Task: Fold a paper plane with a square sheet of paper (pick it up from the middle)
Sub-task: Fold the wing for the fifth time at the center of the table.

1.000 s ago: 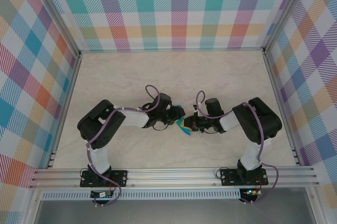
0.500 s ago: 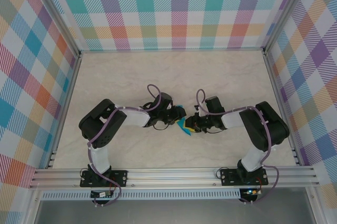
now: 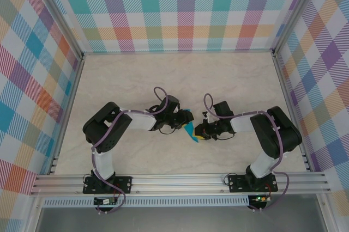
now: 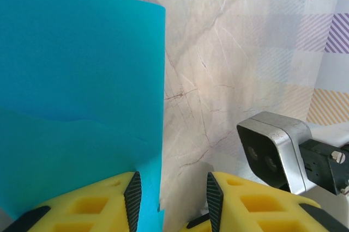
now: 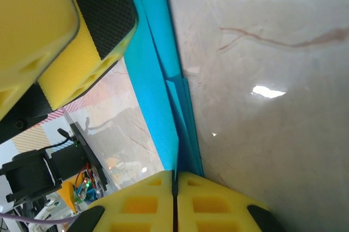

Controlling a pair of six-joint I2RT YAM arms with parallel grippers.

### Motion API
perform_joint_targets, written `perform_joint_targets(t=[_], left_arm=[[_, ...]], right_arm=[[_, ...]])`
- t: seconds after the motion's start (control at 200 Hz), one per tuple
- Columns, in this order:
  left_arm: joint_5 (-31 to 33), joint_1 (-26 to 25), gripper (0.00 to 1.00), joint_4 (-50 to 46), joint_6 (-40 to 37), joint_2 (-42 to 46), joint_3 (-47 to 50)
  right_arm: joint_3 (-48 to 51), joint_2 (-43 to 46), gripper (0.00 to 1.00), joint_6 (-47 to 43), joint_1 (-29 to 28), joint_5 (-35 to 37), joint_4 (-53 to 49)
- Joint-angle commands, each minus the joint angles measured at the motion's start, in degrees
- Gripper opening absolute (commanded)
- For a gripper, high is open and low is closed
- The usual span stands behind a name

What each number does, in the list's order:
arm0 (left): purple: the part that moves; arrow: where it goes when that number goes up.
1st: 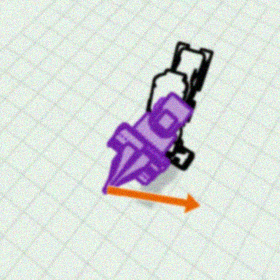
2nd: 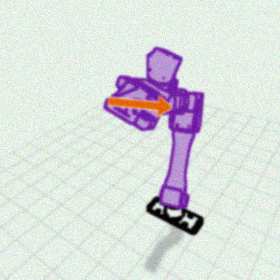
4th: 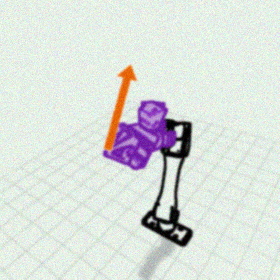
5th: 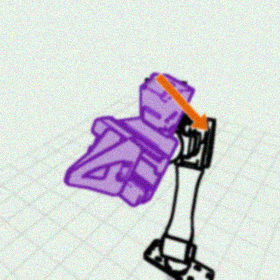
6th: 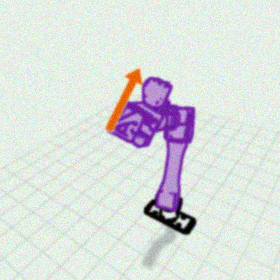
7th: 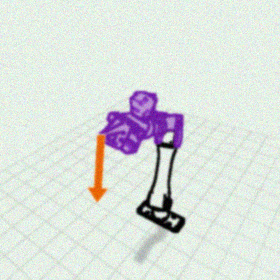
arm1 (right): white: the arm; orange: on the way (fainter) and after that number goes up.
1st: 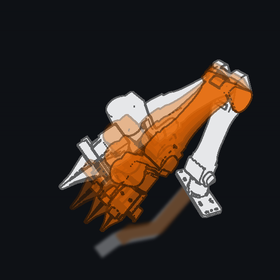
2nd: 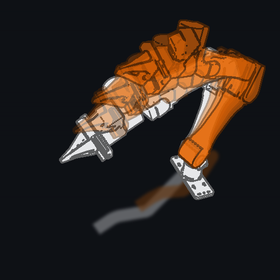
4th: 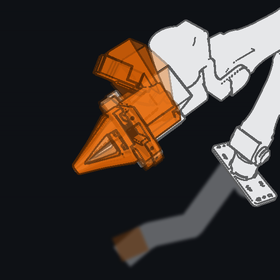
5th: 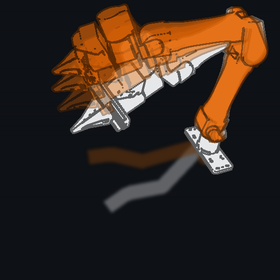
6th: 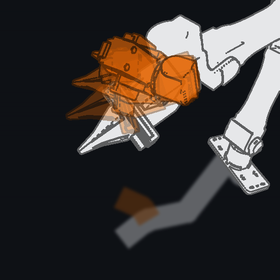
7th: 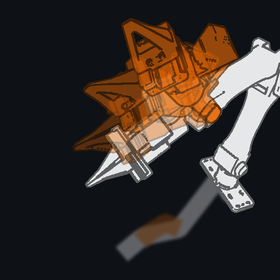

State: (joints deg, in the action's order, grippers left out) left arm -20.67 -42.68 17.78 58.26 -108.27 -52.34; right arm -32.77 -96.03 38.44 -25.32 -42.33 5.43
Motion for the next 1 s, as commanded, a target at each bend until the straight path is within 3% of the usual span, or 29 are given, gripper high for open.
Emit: perform_joint_targets(t=[0.0,0.375,0.995], left_arm=[[0.8,-0.5,0.39,-4.1,-1.2,-1.7,-0.5],[0.5,-0.4,0.39,-5.0,-1.1,-2.0,-0.7],[-0.3,-0.6,0.39,-5.4,-1.4,-2.2,-1.2]], right_arm=[[0.6,-3.1,0.11,-2.8,-0.9,0.8,-5.4],[-3.4,4.8,0.17,-3.2,-0.9,2.3,-12.5],[-8.6,2.5,0.20,-5.1,-0.8,5.1,-16.6]])
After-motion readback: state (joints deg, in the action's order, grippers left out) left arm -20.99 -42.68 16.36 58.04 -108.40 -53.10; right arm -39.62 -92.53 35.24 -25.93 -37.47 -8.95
